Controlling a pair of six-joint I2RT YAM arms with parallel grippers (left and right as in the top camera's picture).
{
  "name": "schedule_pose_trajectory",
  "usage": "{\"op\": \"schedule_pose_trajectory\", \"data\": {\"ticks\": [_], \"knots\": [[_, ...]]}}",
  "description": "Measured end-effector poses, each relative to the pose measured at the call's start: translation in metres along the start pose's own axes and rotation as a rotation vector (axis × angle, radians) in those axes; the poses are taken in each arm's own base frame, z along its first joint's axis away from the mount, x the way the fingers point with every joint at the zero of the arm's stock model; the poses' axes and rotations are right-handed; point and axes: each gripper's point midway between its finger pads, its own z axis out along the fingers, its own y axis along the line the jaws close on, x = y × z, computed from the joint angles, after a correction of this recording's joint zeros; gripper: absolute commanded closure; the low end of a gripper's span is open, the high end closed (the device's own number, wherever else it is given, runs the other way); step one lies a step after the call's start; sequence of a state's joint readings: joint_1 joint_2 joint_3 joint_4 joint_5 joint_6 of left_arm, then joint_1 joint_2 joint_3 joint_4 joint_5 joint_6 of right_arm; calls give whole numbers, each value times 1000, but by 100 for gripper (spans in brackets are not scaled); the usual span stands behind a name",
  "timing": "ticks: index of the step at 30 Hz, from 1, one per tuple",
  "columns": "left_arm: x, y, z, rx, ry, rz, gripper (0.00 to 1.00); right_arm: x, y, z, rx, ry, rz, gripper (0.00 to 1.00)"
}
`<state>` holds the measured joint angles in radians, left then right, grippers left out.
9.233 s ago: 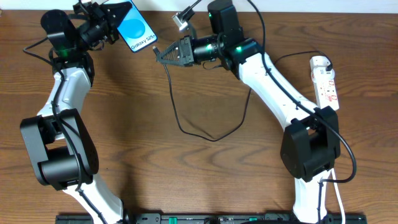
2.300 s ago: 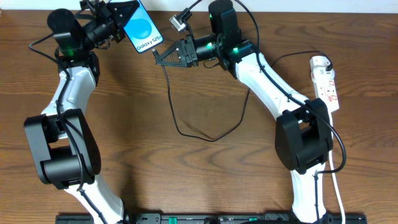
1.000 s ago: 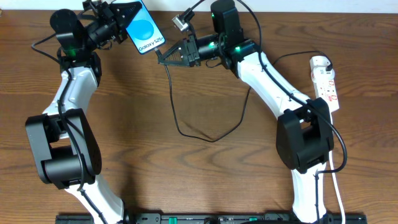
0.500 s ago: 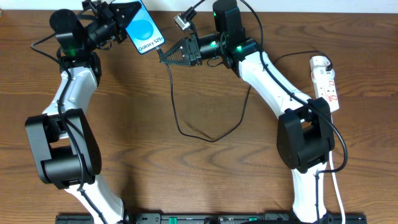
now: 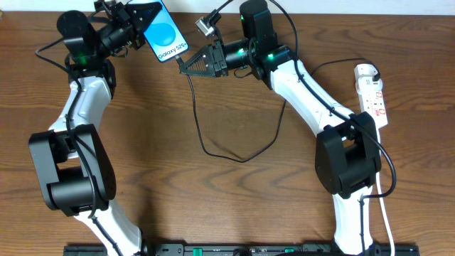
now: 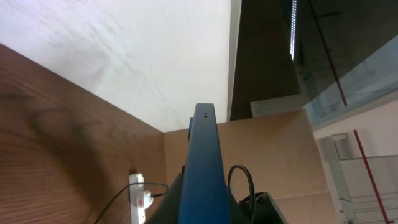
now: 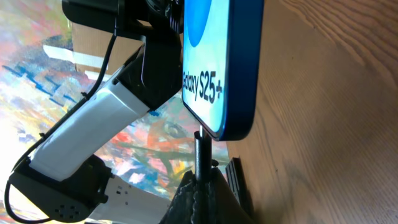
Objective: Plug charger to phone and switch on socket
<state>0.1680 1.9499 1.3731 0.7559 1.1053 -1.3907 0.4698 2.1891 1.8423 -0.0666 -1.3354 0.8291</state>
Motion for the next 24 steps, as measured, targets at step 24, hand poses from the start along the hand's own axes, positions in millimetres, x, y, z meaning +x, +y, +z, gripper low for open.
{"op": "schedule_pose_trajectory", "data": {"ticks": [24], "knots": [[2,0,1,2,12,0,93,5,2,12,-3,17,-3,99]]}}
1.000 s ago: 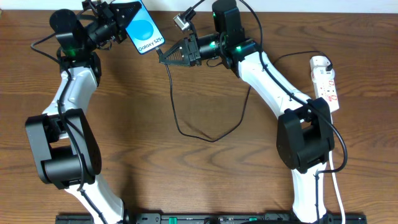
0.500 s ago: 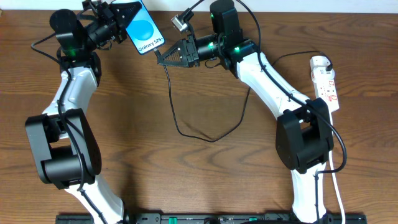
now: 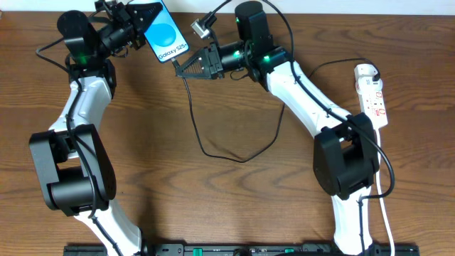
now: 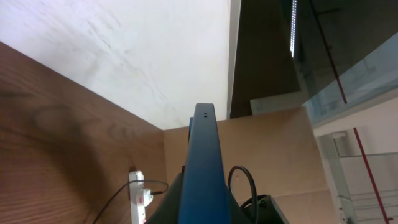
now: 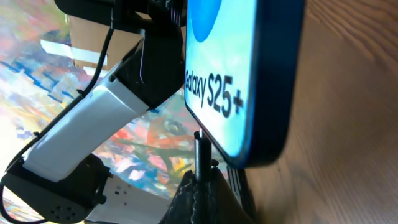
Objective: Plug charger to phone and switch on socket
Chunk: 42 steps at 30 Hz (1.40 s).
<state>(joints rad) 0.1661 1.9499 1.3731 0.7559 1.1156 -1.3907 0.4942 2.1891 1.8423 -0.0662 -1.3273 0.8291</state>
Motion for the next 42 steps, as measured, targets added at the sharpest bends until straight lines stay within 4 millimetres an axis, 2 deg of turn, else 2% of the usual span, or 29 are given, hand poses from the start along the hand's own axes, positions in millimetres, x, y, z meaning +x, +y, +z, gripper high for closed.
{"op": "schedule_pose_trajectory", "data": {"ticks": [42], "knots": [[1,0,0,1,4,0,93,-3,-2,-8,3,-10,2,99]]}}
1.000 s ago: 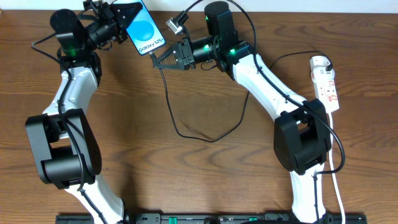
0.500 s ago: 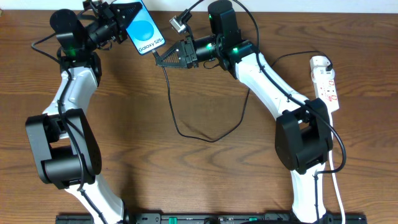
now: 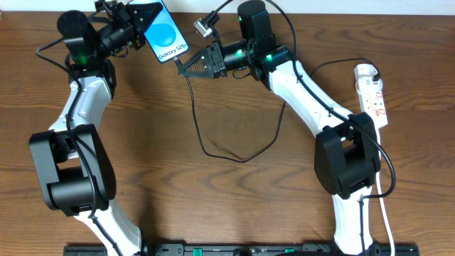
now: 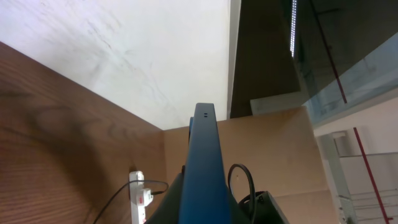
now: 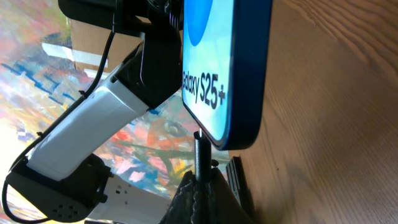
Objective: Plug charger to phone and switch on socket
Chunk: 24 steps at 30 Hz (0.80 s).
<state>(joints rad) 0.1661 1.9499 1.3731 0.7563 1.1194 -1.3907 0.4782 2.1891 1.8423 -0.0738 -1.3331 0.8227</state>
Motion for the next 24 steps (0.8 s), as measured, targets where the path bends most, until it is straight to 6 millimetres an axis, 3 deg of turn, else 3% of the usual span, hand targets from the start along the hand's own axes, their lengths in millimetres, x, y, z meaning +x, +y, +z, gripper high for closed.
{"op": "schedule_pose_trajectory", "data": {"ticks": [11,24], "knots": [[3,0,0,2,20,0,93,3,-10,0,31,-5,26,99],[4,0,0,2,20,-1,92,3,-3,0,7,4,-31,99]]}}
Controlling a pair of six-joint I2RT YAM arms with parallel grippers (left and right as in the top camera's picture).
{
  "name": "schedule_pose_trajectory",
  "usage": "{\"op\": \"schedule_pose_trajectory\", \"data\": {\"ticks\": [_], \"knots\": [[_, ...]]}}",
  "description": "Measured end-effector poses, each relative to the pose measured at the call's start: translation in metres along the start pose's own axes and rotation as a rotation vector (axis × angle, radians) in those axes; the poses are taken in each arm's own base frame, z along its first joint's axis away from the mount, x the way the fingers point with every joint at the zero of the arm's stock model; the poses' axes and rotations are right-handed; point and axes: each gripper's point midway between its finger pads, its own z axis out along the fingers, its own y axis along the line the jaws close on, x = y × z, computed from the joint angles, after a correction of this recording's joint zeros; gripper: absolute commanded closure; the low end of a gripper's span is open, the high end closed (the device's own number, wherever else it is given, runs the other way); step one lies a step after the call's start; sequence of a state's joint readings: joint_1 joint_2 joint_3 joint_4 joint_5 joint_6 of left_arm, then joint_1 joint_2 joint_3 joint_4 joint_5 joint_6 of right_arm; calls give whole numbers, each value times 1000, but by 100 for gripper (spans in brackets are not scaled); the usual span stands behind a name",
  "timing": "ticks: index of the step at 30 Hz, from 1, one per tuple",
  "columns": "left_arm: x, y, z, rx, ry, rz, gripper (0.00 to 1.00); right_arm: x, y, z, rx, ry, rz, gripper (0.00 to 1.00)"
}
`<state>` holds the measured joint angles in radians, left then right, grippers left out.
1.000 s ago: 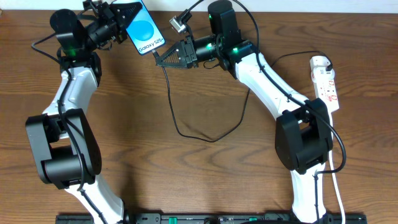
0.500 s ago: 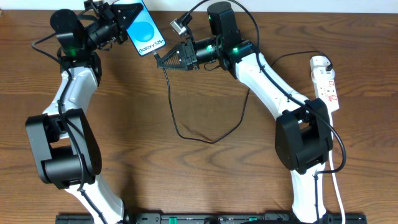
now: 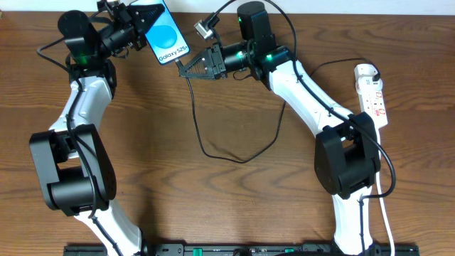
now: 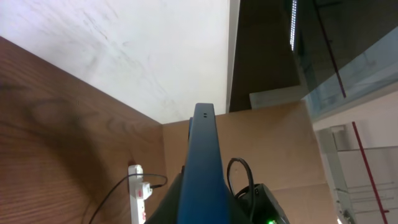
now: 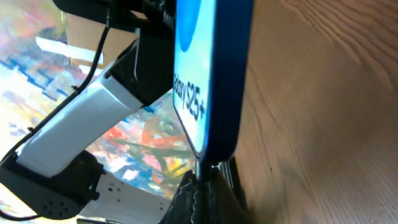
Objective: Plug charger to phone and switch on socket
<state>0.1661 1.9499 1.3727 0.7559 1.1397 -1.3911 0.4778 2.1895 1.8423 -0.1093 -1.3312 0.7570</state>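
Observation:
A blue phone (image 3: 163, 32) with a lit "Galaxy S25+" screen is held up at the table's far edge, my left gripper (image 3: 139, 23) shut on it. The left wrist view shows the phone (image 4: 203, 168) edge-on between the jaws. My right gripper (image 3: 186, 68) is shut on the black charger plug (image 5: 202, 167), whose tip meets the bottom edge of the phone (image 5: 208, 81); whether it is seated cannot be told. The black cable (image 3: 213, 153) loops across the table. The white socket strip (image 3: 373, 96) lies at the right edge, with a plug in it.
A white cord (image 3: 387, 206) runs from the socket strip down the right side. A cardboard wall (image 4: 261, 149) stands behind the table. Both arms (image 3: 306, 85) reach over the far half of the wooden table (image 3: 213, 199).
The phone has turned more edge-on in the right wrist view, and the plug tip now sits under its bottom edge instead of beside the screen face. Both grips are unchanged.
Throughout, my left gripper held the phone up and my right gripper held the plug just below it. The plug hovered near the bottom corner, closer at the second moment, slightly back at the third, and now touches the bottom edge.

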Motion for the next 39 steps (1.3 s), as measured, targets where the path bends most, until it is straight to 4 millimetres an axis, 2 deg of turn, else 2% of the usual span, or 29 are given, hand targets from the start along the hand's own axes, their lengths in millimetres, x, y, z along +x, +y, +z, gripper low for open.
{"op": "schedule_pose_trajectory", "data": {"ticks": [22,39], "knots": [[-4,1,0,-3,-24,0,93,4,4,0,-30,26,-7,99],[-4,0,0,-3,-24,1,93,-1,-1,0,2,-5,-5,99]]}}
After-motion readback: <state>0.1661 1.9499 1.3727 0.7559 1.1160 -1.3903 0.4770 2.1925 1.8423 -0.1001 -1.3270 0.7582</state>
